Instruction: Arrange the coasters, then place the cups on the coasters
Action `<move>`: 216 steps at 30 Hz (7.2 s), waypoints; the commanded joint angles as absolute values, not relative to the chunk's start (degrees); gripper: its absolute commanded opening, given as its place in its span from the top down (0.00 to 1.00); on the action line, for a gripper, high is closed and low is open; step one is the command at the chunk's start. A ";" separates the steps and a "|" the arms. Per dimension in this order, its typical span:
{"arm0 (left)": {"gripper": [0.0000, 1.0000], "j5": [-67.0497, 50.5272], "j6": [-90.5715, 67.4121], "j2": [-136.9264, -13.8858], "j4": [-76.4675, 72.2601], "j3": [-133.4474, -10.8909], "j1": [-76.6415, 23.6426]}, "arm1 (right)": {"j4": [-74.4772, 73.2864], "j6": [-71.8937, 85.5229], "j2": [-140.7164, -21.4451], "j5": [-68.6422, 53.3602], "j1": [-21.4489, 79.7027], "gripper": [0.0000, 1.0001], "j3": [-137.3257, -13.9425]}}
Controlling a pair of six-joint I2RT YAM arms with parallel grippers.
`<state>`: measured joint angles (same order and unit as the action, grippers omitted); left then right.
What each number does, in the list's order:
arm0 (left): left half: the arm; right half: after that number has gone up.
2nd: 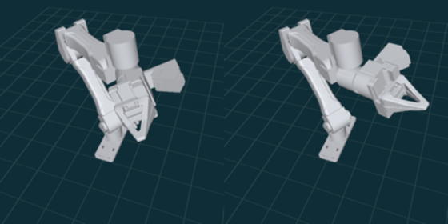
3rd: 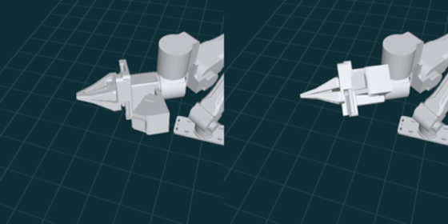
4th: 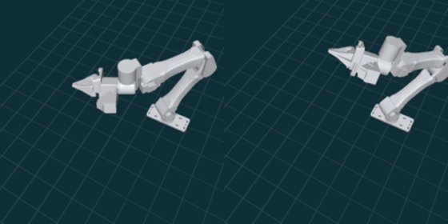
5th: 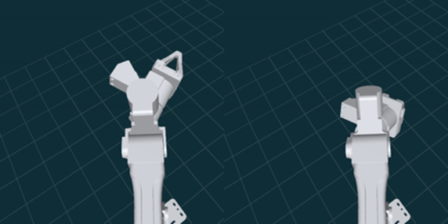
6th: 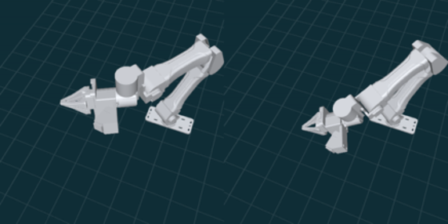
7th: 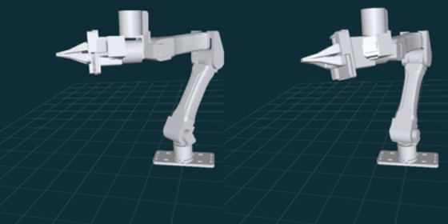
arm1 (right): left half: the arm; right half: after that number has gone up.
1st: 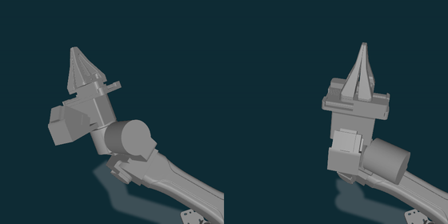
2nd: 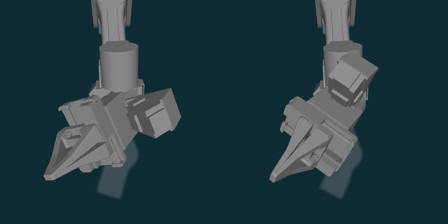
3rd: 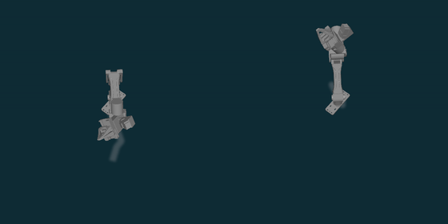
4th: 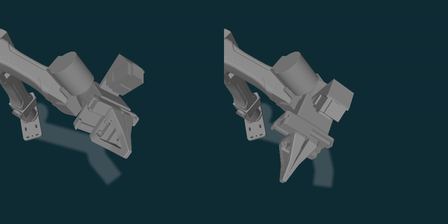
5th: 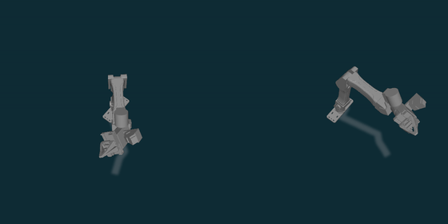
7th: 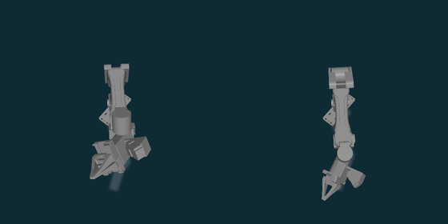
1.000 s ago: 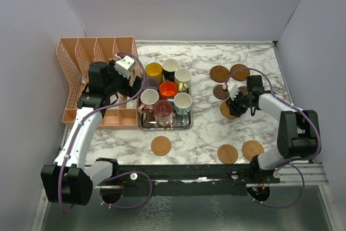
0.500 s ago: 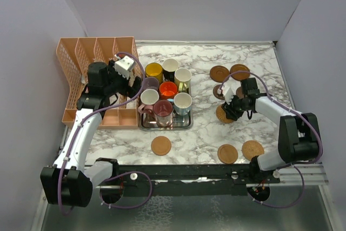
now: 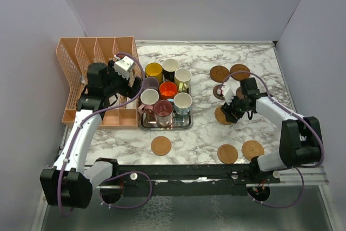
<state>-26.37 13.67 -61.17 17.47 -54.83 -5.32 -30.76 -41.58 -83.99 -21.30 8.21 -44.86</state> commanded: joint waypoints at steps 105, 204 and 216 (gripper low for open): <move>0.01 -23.47 15.61 -66.99 13.19 -54.68 -5.13 | -43.29 -95.95 -78.03 -8.86 -3.73 0.73 -36.11; 0.01 -25.58 16.04 -67.85 11.23 -52.17 -5.27 | -33.11 -76.56 -98.01 -16.41 -9.67 0.56 -55.90; 0.01 -26.17 16.11 -67.02 11.29 -51.53 -5.27 | -43.62 -73.49 -95.07 -21.91 -11.09 0.56 -61.99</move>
<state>-24.08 15.57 -68.71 12.34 -51.92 -5.32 -38.59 -75.72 -96.16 -18.81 -10.26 -59.27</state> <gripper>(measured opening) 0.991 0.439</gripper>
